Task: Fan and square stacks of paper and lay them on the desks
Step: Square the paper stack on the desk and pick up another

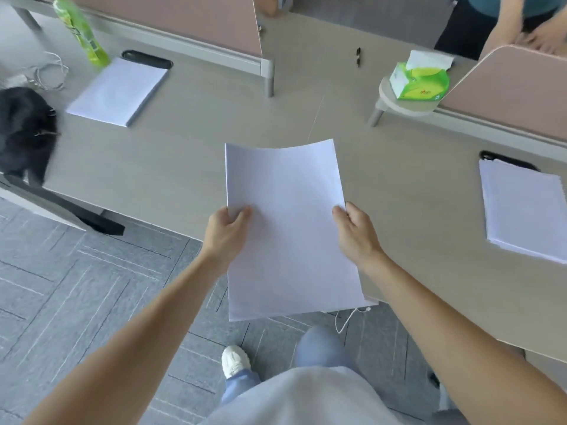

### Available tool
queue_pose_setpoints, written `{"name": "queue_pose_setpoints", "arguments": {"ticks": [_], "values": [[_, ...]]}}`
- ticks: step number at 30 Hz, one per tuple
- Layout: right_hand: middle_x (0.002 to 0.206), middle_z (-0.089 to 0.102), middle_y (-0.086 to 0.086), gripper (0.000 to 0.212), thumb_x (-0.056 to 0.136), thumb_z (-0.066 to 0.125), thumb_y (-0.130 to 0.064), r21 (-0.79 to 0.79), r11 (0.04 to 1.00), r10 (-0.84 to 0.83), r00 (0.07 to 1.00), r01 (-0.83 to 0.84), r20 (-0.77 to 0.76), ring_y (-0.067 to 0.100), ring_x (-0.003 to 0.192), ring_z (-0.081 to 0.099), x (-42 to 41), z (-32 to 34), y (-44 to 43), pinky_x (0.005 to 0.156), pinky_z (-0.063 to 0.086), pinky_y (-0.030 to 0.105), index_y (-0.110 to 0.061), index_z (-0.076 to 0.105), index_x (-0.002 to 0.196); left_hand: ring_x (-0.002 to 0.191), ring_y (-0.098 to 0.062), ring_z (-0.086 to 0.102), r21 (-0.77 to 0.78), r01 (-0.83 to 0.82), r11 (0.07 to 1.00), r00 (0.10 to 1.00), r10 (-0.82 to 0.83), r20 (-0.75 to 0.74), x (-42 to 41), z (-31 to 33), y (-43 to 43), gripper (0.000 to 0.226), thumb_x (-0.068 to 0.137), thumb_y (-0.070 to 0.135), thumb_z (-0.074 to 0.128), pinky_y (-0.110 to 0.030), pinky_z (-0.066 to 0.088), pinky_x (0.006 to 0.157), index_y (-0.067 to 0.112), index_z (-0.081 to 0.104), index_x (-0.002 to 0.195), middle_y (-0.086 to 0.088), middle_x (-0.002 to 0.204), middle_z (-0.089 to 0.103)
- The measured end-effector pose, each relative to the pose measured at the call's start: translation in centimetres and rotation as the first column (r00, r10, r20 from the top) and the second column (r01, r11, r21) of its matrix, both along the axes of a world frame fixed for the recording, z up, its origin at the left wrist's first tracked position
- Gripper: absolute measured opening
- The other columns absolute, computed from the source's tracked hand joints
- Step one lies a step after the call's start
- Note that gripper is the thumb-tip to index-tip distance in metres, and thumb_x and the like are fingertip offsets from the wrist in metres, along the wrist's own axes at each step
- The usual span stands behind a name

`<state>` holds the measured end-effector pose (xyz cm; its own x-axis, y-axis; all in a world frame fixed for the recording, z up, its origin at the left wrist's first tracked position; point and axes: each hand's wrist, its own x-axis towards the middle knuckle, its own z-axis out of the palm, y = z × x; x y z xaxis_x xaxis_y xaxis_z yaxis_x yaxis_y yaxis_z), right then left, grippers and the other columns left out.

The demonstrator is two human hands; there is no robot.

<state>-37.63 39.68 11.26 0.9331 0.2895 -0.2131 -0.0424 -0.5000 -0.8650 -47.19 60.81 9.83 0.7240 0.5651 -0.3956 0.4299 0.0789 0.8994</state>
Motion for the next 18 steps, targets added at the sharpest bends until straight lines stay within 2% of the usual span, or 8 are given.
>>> {"name": "queue_pose_setpoints", "arguments": {"ticks": [3,7,13,18], "values": [[0.059,0.023,-0.012,0.036,0.099,0.043,-0.022,0.017,0.995,-0.096,0.995,0.097,-0.028,0.009,0.054,0.021,-0.5,-0.7,2.5,0.049,0.021,0.026,-0.023,0.023,0.069,0.066,-0.021,0.060,0.001,0.074,0.997,0.997,-0.074,-0.029,1.7,0.1,3.2,0.030,0.092,0.031,0.059,-0.034,0.048,0.060,0.004,0.071,0.087,-0.005,0.073,0.064],[0.062,0.024,-0.010,0.036,0.099,0.041,-0.022,0.018,0.983,-0.183,0.983,0.183,-0.033,0.012,0.056,0.022,1.3,-1.8,5.0,0.054,0.023,0.030,-0.023,0.022,0.068,0.068,-0.022,0.065,0.050,0.111,0.993,0.992,-0.107,-0.072,5.6,0.7,5.9,0.021,0.093,0.029,0.060,-0.034,0.054,0.063,0.014,0.071,0.085,-0.002,0.077,0.069],[0.063,0.026,-0.007,0.035,0.100,0.039,-0.022,0.030,0.977,-0.209,0.976,0.211,-0.062,0.014,0.056,0.024,7.6,-2.8,8.2,0.054,0.022,0.031,-0.021,0.024,0.069,0.069,-0.020,0.060,0.138,0.106,0.985,0.990,-0.090,-0.113,12.4,0.5,8.6,0.019,0.087,0.031,0.058,-0.034,0.048,0.065,0.019,0.069,0.077,-0.003,0.078,0.065],[0.064,0.028,-0.005,0.034,0.100,0.038,-0.023,-0.017,0.972,-0.235,0.969,0.235,-0.073,0.016,0.057,0.025,11.8,-3.2,10.0,0.054,0.023,0.033,-0.020,0.024,0.069,0.068,-0.021,0.062,0.157,0.157,0.975,0.979,-0.132,-0.155,17.5,-0.1,10.6,0.020,0.083,0.036,0.058,-0.034,0.051,0.064,0.020,0.070,0.080,-0.002,0.078,0.067]]}}
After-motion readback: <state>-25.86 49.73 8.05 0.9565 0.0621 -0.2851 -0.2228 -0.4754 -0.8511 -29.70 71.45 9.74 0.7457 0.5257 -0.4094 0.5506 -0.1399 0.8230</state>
